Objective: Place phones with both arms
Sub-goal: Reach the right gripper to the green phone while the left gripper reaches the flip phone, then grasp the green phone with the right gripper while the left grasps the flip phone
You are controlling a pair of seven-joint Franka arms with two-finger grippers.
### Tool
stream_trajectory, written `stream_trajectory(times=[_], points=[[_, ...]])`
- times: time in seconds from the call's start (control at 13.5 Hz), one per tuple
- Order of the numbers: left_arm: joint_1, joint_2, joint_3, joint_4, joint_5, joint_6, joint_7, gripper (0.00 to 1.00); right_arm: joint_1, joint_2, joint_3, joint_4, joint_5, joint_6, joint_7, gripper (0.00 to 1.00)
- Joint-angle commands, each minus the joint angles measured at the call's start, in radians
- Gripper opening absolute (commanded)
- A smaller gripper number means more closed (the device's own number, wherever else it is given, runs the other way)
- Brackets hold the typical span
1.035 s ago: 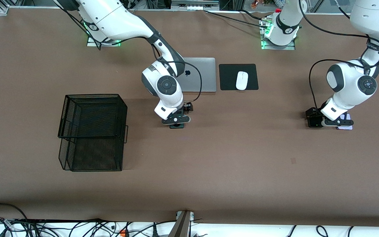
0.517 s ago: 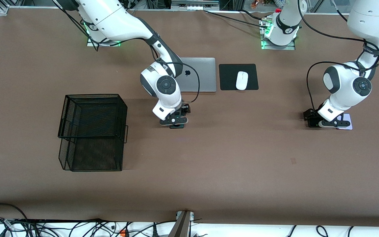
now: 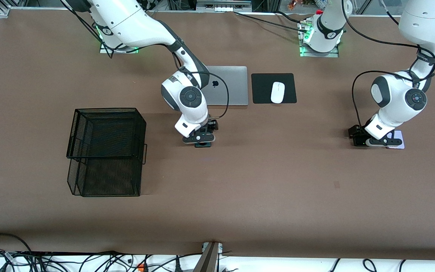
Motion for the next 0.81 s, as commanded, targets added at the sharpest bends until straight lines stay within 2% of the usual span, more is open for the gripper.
stream_trajectory(times=[0.0,0.37,0.67,0.74], points=[[0.013,0.012,-0.011,0.018,-0.012,0.008,0.023,1.00,0.012,0.002,-0.008,-0.016,-0.020,0.039,0.026,1.00],[0.027,0.019,-0.011,0.028,-0.009,0.010,0.045,1.00,0.013,0.008,-0.008,-0.018,-0.020,0.075,0.032,1.00],[0.032,0.055,-0.011,0.026,-0.009,0.066,0.045,1.00,0.013,0.036,-0.008,-0.018,-0.018,0.098,0.033,0.98],[0.032,0.055,-0.011,0.026,-0.010,0.068,0.040,1.00,0.013,0.037,-0.008,-0.018,-0.018,0.101,0.033,0.83]])
